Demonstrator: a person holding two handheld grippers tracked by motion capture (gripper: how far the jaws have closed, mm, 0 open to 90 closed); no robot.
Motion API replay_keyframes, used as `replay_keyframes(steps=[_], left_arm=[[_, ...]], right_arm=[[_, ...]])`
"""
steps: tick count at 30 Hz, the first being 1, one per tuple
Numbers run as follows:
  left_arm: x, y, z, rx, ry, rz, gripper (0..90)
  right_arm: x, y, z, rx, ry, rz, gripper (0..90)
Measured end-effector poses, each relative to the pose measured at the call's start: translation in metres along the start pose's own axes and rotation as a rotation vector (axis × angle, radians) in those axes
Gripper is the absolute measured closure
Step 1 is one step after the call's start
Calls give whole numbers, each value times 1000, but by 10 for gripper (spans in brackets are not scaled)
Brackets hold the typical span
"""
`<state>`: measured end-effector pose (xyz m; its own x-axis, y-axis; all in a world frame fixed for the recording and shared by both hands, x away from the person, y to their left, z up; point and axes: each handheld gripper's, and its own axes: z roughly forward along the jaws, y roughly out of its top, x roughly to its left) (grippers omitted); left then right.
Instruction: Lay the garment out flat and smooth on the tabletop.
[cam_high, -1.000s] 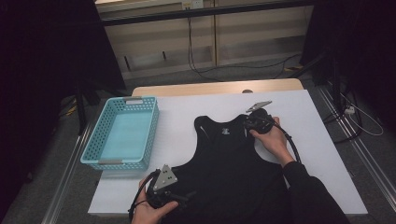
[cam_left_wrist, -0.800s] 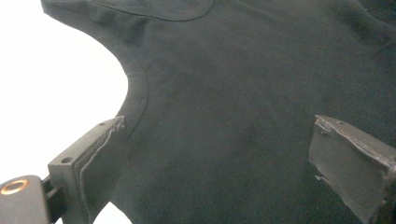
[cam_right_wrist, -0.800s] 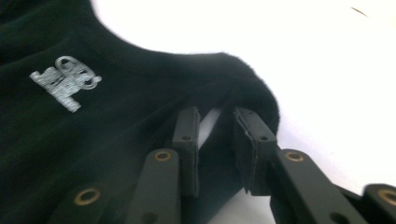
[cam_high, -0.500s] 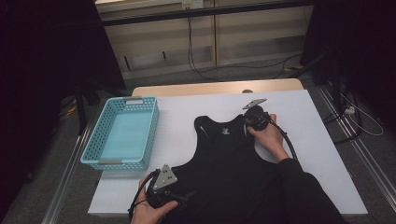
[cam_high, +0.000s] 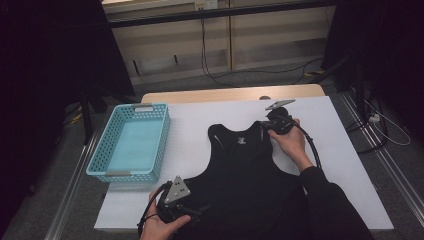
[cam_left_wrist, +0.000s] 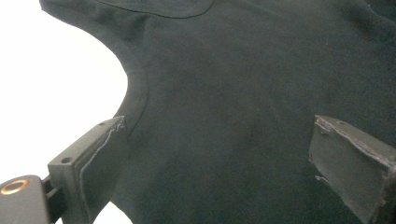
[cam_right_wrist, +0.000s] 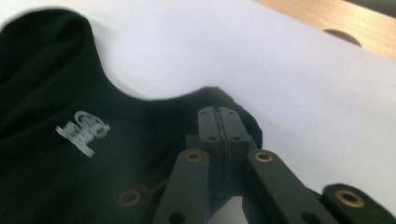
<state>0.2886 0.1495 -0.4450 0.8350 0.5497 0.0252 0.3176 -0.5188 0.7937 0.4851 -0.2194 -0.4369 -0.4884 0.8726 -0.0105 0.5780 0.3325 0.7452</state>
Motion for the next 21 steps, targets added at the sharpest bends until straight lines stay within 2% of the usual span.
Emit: replay_keyframes(steps=[4, 9, 21], left_arm=[[0, 0, 0, 1, 0, 4, 60], [0, 0, 0, 4, 0, 8, 60], [-1, 0, 0, 13, -5, 10, 60]], right_arm=[[1, 8, 2, -10, 10, 9, 892], [3, 15, 13, -18, 16, 17, 891], [6, 20, 40, 8, 24, 28, 891]])
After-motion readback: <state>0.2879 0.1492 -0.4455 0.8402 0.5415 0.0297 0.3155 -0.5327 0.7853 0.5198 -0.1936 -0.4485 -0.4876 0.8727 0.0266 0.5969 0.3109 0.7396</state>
